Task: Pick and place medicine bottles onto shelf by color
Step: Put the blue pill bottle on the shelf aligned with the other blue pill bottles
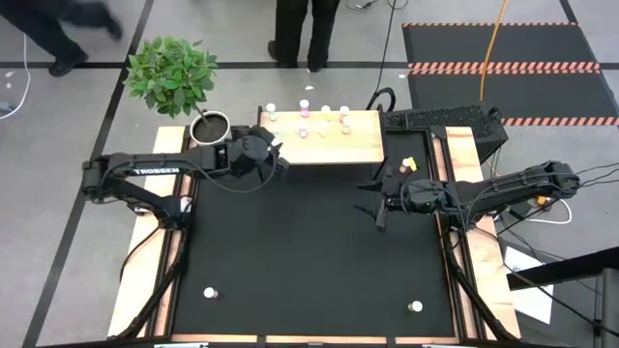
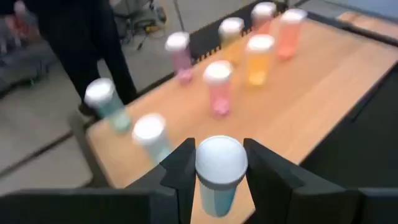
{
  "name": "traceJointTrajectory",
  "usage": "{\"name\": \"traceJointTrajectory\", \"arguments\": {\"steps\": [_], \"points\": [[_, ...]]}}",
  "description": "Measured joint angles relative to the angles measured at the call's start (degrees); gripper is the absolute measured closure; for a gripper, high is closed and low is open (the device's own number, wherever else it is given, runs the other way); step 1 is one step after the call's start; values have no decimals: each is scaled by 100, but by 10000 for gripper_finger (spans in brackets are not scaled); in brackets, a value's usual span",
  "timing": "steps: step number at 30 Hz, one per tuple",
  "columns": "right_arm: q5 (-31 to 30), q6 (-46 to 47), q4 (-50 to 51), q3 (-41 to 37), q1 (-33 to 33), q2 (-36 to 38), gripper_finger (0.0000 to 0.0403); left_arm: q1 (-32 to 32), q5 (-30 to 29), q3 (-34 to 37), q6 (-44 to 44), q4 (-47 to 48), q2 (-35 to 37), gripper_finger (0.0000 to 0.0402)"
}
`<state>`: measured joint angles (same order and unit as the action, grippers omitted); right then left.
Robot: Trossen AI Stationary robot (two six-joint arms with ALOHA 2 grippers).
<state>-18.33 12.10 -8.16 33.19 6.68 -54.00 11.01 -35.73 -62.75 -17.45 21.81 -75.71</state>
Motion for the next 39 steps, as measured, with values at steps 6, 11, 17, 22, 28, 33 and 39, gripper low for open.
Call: {"name": "traceJointTrajectory", "arguments": {"steps": [6,11,17,22,28,33,39], "points": [[0,222,41,2,0,0,137,325,171,1051,89,-1292,315,279],[-1,225,90,2,0,0,138,581,447,1253,79,-1338,267,279],[-107,245,130,2,0,0,138,678,576,1271,105,-1348,225,279],[-111,305,120,2,0,0,138,710,580,1271,39,-1357,221,279],[-111,332,118,2,0,0,138,708,584,1271,-56,-1354,221,268],[-111,375,117,2,0,0,138,708,607,1273,-160,-1336,219,228],[-109,505,116,2,0,0,138,708,1021,1273,-241,-1341,221,173]]}}
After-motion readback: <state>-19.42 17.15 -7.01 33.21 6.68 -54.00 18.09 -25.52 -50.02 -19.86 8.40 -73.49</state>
